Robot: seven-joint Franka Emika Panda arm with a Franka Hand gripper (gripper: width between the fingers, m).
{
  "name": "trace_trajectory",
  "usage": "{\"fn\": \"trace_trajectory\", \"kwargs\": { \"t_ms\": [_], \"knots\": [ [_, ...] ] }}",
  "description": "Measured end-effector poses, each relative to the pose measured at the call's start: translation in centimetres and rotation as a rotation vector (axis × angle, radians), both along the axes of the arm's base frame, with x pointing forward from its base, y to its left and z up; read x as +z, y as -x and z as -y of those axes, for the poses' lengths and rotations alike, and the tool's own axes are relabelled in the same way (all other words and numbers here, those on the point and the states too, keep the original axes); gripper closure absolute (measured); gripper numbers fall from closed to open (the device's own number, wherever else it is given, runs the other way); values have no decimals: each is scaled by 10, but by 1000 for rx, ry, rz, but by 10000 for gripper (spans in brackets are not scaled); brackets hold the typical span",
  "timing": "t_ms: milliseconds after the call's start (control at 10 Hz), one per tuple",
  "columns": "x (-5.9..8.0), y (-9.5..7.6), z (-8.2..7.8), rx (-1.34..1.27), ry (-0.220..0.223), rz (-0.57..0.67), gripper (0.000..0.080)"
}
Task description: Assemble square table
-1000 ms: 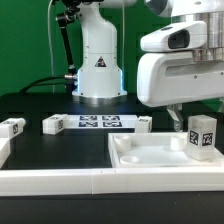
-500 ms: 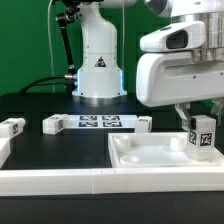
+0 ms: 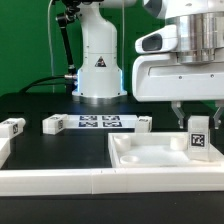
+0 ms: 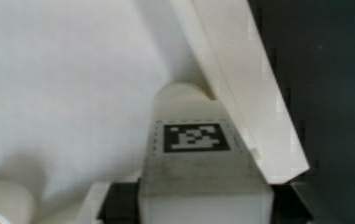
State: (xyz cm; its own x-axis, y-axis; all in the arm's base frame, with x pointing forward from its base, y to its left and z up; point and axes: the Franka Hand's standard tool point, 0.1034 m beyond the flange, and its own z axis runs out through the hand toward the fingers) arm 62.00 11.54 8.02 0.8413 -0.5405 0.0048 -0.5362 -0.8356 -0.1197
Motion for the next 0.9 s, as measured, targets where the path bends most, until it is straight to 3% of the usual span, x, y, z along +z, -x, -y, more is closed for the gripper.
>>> {"fn": "trace_trajectory", "kwargs": {
  "t_ms": [500,900],
  "knots": [
    [-1,1,-1,-577,-45,-62,508],
    [-1,1,-1,-763,-75,-87,508]
  ]
}}
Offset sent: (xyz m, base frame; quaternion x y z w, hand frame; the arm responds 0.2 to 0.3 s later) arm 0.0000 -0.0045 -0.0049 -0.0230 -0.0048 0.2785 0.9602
